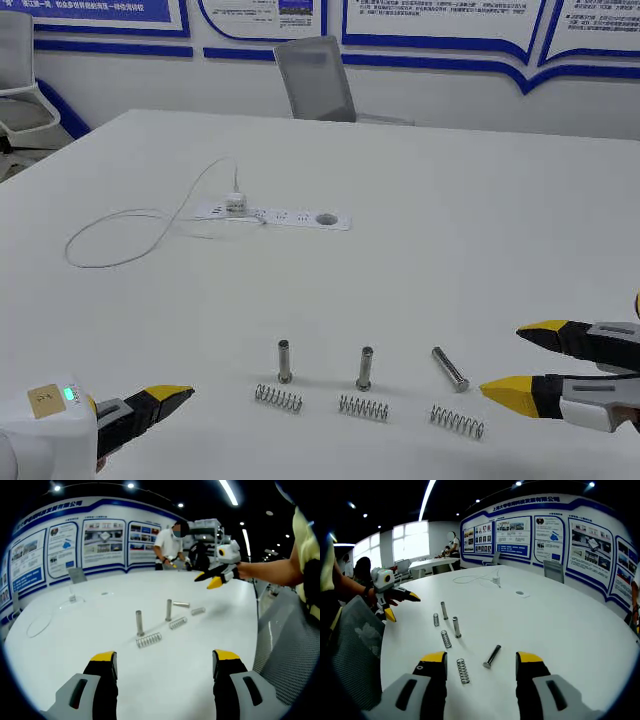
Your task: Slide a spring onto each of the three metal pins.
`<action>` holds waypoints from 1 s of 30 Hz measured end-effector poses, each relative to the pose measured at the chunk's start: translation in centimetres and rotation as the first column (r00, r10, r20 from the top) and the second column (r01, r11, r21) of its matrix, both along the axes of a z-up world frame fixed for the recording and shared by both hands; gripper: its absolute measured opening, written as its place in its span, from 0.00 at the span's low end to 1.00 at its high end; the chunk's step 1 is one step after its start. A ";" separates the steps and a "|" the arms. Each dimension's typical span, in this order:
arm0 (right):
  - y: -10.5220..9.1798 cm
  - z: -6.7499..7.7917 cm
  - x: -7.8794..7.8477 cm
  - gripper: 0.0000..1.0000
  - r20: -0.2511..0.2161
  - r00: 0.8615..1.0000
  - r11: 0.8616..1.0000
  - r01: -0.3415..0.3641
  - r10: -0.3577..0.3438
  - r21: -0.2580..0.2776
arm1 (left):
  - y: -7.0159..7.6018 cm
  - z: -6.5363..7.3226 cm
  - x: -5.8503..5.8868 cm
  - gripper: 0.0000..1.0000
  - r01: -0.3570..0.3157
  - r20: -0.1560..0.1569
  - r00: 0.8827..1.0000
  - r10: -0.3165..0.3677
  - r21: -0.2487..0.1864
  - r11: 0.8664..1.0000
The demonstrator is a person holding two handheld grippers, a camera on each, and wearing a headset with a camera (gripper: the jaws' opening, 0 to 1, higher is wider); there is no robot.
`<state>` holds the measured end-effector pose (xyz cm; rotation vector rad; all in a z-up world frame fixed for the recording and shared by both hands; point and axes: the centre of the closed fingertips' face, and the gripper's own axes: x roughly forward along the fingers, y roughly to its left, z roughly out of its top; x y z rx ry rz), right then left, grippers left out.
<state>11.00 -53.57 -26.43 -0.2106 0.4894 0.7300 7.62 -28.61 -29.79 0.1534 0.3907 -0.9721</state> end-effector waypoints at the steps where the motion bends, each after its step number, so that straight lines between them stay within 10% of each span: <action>1: 0.0 -0.1 0.1 0.56 -0.002 1.000 1.000 0.000 0.000 -0.003 | 0.0 0.0 0.0 0.79 -0.001 0.000 1.000 0.001 0.000 1.000; 30: 0.4 -2.9 4.6 0.47 -0.090 0.993 0.995 0.067 -0.074 -0.071 | -0.1 0.2 0.0 0.78 0.000 0.003 1.000 0.000 0.004 1.000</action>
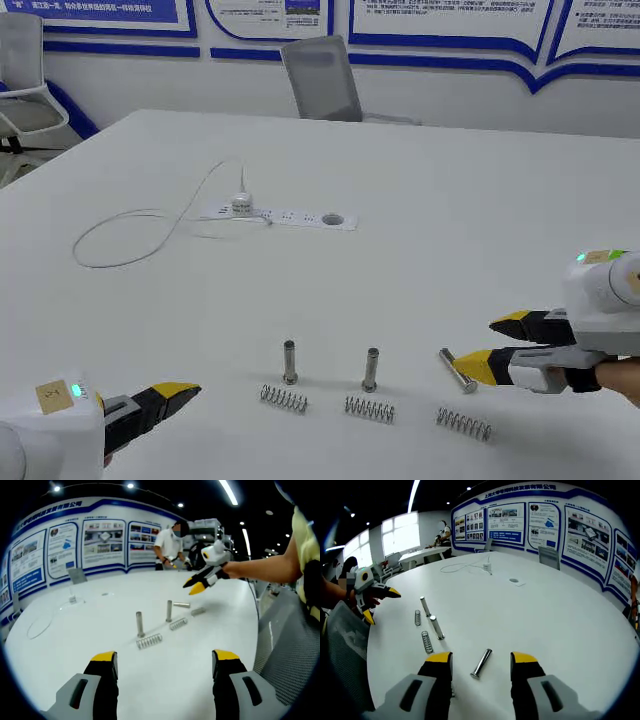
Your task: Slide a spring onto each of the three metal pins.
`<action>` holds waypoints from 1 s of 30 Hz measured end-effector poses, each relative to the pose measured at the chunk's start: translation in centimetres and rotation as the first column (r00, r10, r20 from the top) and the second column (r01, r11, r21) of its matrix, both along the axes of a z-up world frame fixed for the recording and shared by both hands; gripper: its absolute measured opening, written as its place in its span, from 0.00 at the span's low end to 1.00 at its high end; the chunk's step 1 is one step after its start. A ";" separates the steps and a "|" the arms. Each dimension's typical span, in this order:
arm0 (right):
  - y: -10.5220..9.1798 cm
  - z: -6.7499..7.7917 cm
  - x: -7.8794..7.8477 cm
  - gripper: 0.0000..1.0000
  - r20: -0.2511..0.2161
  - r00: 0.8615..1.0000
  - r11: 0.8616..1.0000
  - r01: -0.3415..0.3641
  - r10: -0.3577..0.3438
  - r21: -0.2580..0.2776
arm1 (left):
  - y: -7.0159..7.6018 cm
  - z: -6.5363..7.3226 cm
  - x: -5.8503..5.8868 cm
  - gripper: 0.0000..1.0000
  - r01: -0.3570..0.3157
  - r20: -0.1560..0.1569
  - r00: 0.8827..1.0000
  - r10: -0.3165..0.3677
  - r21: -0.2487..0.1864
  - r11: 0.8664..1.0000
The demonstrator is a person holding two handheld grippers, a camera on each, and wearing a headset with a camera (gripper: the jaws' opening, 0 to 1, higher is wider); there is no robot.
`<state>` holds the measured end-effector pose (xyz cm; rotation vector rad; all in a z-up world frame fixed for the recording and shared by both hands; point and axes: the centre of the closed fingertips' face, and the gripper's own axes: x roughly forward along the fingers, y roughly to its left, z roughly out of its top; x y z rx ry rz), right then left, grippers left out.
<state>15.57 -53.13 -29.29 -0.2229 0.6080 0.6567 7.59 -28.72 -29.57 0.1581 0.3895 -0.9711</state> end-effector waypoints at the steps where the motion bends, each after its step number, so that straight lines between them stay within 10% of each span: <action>1: -0.1 -0.1 0.2 0.47 -0.003 1.000 1.000 0.005 -0.005 -0.002 | 0.0 0.0 0.0 0.78 0.000 0.000 1.000 0.000 0.000 1.000; 30: 0.7 -2.6 2.4 0.34 -0.086 0.994 0.993 0.065 -0.074 -0.101 | 0.1 -0.4 0.0 0.76 -0.002 -0.008 1.000 0.002 -0.004 1.000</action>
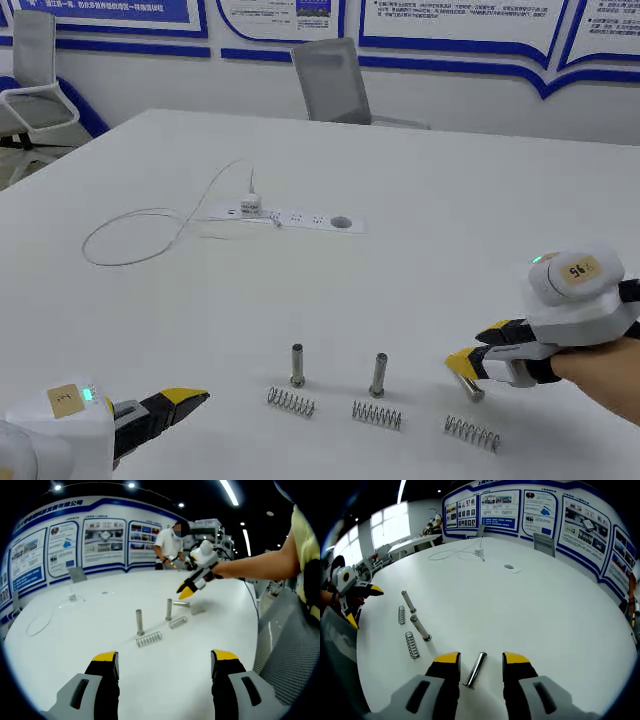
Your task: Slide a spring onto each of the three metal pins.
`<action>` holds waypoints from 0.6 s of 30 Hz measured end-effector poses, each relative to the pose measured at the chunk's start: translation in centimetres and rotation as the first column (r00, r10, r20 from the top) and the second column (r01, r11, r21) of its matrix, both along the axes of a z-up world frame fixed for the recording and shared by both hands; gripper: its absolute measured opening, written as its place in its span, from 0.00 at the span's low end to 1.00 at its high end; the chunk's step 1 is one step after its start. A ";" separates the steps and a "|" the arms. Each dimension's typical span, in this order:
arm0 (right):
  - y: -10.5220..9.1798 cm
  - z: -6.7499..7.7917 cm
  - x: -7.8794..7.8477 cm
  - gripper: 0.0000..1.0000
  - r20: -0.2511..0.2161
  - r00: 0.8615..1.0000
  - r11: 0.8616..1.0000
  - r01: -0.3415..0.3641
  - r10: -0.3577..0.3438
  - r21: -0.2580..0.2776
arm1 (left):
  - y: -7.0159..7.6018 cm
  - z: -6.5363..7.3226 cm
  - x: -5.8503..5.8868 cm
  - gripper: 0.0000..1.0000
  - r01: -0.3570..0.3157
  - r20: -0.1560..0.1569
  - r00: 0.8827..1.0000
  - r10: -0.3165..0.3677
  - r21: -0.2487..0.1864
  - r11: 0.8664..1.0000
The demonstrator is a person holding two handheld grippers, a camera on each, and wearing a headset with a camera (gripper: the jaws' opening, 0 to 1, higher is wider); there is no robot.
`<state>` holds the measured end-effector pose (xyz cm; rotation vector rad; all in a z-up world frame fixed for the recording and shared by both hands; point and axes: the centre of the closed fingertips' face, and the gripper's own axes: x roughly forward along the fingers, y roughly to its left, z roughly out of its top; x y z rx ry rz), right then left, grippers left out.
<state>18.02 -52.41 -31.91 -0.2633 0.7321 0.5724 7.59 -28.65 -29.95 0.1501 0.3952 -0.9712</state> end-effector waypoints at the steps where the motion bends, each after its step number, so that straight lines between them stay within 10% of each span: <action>1: 0.1 -0.1 0.0 0.33 -0.005 1.000 1.000 0.002 -0.002 0.001 | 0.0 0.0 0.0 0.76 -0.001 0.000 1.000 0.001 0.000 1.000; 18: 0.2 -1.9 0.2 0.25 -0.074 0.997 0.999 0.033 -0.036 -0.038 | -0.1 -0.2 0.1 0.75 0.001 -0.006 1.000 -0.001 0.001 1.000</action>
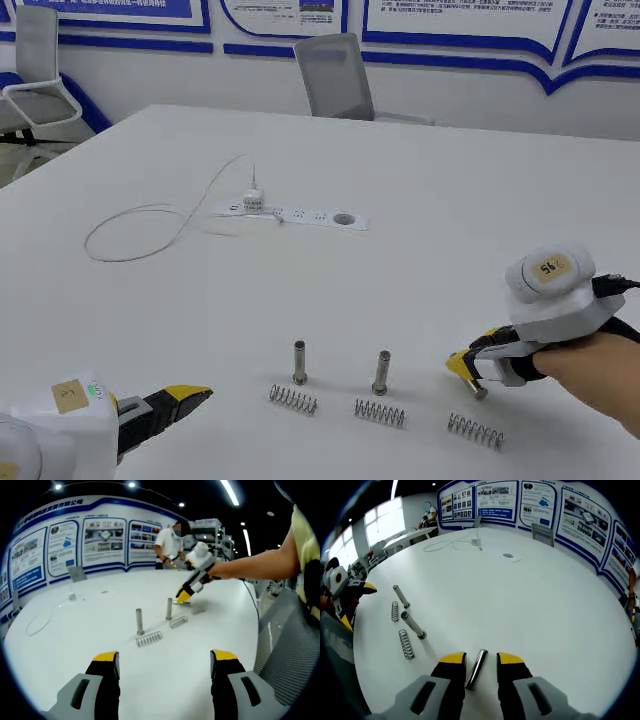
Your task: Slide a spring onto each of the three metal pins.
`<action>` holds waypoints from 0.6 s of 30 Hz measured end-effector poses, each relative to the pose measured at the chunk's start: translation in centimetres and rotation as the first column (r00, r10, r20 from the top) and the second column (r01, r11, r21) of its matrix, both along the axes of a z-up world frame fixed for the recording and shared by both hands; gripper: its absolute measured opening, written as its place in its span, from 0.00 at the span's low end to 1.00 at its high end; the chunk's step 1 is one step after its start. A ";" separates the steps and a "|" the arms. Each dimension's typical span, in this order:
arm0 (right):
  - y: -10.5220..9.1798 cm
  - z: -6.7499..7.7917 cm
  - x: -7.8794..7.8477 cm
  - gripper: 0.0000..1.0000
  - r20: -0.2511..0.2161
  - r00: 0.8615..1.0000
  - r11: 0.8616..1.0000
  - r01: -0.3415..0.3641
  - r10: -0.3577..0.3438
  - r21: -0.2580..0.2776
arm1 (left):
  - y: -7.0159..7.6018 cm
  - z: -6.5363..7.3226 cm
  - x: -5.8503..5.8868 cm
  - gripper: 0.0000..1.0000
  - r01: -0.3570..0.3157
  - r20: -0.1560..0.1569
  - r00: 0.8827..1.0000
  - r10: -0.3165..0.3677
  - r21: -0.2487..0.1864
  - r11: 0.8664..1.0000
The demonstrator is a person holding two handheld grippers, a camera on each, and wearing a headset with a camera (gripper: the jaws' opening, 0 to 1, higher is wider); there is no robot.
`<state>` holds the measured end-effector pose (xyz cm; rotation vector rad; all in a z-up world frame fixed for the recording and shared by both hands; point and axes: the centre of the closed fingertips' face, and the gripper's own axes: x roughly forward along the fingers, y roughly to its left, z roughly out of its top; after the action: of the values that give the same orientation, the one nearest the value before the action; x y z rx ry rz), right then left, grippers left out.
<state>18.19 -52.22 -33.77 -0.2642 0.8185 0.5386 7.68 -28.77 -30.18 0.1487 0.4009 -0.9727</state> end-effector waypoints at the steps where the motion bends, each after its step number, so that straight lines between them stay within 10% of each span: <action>1: -0.1 -0.1 0.1 0.24 -0.005 1.000 1.000 0.007 -0.007 -0.003 | 0.0 0.0 0.0 0.75 0.001 -0.001 1.000 -0.001 0.000 1.000; 18: 0.0 -0.9 0.4 0.17 -0.043 0.999 0.999 0.030 -0.031 -0.023 | 0.1 -0.4 0.1 0.74 0.001 -0.009 1.000 -0.001 -0.001 1.000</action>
<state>18.57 -52.27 -34.72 -0.2607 0.8700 0.5082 7.75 -28.70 -30.56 0.1442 0.4088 -0.9749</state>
